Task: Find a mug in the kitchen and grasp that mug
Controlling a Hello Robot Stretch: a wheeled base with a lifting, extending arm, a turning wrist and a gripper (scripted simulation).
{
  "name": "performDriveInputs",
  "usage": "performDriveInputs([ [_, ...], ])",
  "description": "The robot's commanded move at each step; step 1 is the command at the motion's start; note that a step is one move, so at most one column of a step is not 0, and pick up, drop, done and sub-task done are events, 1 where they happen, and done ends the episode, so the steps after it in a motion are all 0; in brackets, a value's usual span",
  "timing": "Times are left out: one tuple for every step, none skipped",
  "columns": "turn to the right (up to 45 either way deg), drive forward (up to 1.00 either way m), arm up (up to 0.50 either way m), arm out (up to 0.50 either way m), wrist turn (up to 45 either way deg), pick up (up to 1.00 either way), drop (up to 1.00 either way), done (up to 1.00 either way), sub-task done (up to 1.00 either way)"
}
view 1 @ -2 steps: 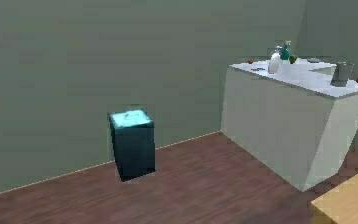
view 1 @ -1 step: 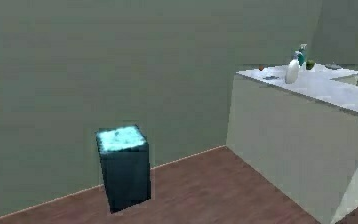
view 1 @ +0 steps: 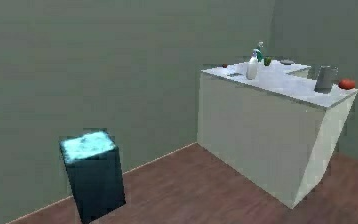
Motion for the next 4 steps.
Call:
performDriveInputs([
  [45.0,0.0,0.0,0.0,0.0,0.0,0.0,0.0,0.0],
  [45.0,0.0,0.0,0.0,0.0,0.0,0.0,0.0,0.0],
  [0.0,0.4,0.0,0.0,0.0,0.0,0.0,0.0,0.0],
  [-45.0,0.0,0.0,0.0,0.0,0.0,0.0,0.0,0.0],
])
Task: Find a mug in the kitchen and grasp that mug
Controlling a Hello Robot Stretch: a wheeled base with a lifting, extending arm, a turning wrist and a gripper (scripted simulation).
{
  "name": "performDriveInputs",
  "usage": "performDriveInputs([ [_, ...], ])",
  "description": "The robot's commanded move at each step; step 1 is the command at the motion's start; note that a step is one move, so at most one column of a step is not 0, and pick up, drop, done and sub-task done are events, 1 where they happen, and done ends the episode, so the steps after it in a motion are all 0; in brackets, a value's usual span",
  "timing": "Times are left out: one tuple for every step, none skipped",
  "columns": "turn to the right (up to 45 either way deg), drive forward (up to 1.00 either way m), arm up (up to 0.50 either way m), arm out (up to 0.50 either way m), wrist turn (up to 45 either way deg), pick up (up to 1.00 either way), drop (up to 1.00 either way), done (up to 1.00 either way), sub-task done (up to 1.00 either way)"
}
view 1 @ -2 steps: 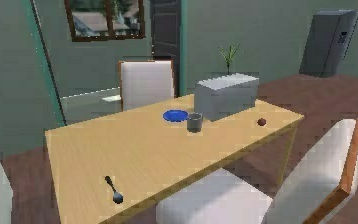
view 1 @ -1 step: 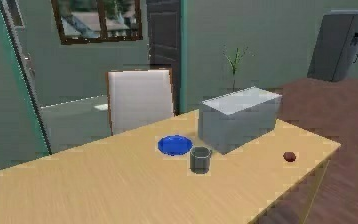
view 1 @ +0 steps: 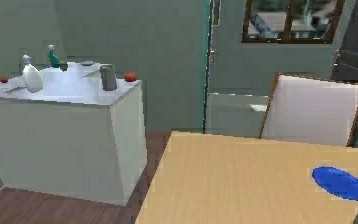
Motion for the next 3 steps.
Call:
performDriveInputs([
  [-33.0,0.0,0.0,0.0,0.0,0.0,0.0,0.0,0.0],
  [0.0,0.0,0.5,0.0,0.0,0.0,0.0,0.0,0.0],
  [0.0,0.0,0.32,0.0,0.0,0.0,0.0,0.0,0.0],
])
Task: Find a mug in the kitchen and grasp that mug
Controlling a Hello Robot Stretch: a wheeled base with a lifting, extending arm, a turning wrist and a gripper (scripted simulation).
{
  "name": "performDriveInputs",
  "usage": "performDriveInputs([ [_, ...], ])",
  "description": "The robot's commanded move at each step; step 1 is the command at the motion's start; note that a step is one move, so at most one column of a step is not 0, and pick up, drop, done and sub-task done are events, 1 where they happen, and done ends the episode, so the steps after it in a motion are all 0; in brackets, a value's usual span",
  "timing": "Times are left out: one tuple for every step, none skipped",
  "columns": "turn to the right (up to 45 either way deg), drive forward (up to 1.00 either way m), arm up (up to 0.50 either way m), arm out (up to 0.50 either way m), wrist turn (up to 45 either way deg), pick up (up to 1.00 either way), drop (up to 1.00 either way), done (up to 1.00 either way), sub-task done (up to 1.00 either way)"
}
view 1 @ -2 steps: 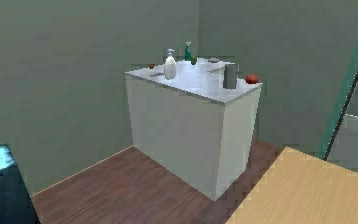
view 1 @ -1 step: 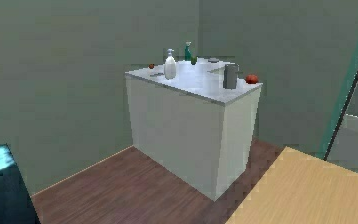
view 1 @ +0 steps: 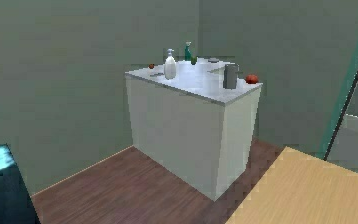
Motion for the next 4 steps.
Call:
performDriveInputs([
  [0.0,0.0,0.0,0.5,0.0,0.0,0.0,0.0,0.0],
  [0.0,0.0,0.0,0.0,45.0,0.0,0.0,0.0,0.0],
  [0.0,0.0,0.0,0.0,45.0,0.0,0.0,0.0,0.0],
  [0.0,0.0,0.0,0.0,45.0,0.0,0.0,0.0,0.0],
])
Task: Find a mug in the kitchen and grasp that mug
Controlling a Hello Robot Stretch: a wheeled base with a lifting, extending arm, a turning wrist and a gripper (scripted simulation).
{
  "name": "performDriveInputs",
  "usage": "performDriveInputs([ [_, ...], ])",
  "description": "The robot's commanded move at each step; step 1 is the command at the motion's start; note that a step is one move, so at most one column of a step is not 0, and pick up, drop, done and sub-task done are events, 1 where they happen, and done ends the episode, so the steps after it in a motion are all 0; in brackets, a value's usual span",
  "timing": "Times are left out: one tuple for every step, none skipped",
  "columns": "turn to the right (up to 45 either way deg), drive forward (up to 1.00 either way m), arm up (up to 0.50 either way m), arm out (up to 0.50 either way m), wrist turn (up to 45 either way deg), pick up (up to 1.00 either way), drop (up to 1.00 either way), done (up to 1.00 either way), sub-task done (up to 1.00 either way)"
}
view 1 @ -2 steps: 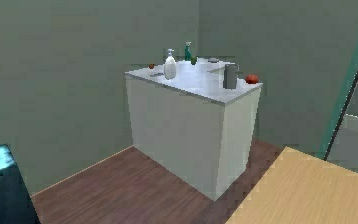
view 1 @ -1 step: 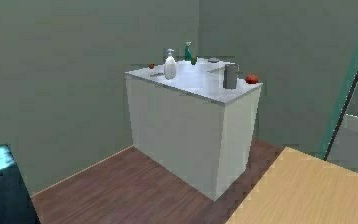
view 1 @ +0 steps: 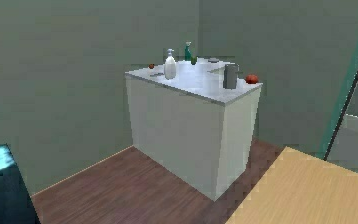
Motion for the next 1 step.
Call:
performDriveInputs([
  [0.0,0.0,0.0,0.0,18.0,0.0,0.0,0.0,0.0],
])
